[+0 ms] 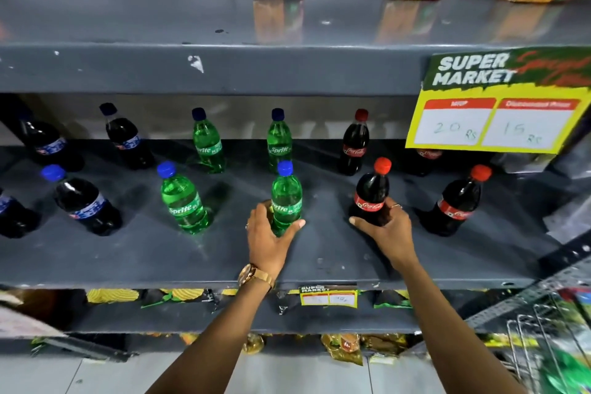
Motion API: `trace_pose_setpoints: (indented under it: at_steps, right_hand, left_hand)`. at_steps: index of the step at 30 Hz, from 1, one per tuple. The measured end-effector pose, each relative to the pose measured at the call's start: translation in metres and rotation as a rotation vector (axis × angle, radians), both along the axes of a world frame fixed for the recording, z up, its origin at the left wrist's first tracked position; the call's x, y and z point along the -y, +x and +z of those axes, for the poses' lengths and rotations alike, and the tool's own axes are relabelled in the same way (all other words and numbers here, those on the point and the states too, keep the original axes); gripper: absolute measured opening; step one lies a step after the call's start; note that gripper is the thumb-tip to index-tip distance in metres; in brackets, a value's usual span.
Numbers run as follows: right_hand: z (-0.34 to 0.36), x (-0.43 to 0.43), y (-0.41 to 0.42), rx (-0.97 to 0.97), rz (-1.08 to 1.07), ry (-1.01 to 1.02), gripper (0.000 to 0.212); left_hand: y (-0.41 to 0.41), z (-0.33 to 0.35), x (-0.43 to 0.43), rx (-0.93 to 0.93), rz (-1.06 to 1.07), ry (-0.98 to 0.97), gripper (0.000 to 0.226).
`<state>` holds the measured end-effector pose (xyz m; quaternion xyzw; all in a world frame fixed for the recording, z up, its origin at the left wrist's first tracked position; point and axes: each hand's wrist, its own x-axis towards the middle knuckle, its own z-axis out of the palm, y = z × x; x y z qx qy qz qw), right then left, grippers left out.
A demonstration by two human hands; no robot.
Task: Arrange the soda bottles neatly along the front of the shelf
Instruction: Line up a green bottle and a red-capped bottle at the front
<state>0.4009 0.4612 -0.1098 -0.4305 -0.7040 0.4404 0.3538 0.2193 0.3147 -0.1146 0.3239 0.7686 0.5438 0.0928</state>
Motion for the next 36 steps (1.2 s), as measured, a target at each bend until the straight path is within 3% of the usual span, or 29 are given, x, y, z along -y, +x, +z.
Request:
trace_pose_setpoints:
  at_steps: [2, 5, 12, 19, 28, 36]
  right_hand:
    - [-0.004, 0.006, 0.001, -0.001, 0.008, -0.005, 0.064]
    - [-0.008, 0.019, -0.005, -0.049, -0.145, 0.03, 0.078]
    - [-0.012, 0.023, -0.009, 0.004, -0.257, 0.072, 0.061]
    - [-0.016, 0.023, -0.006, 0.009, -0.273, 0.074, 0.068]
    - [-0.017, 0.021, -0.005, -0.019, -0.24, 0.07, 0.069]
    - [-0.018, 0.021, 0.0, -0.044, -0.199, 0.043, 0.059]
  left_hand:
    - [0.001, -0.002, 0.002, 0.002, 0.006, -0.004, 0.072]
    - [0.0, -0.003, 0.005, 0.024, -0.026, -0.013, 0.081]
    - [-0.002, -0.004, 0.008, 0.056, -0.038, -0.004, 0.056]
    - [0.001, -0.003, 0.005, 0.063, 0.043, 0.018, 0.064]
    - [0.002, 0.002, 0.0, -0.008, 0.099, -0.089, 0.078]
    - [0.0, 0.0, 0.01, 0.081, -0.014, -0.05, 0.044]
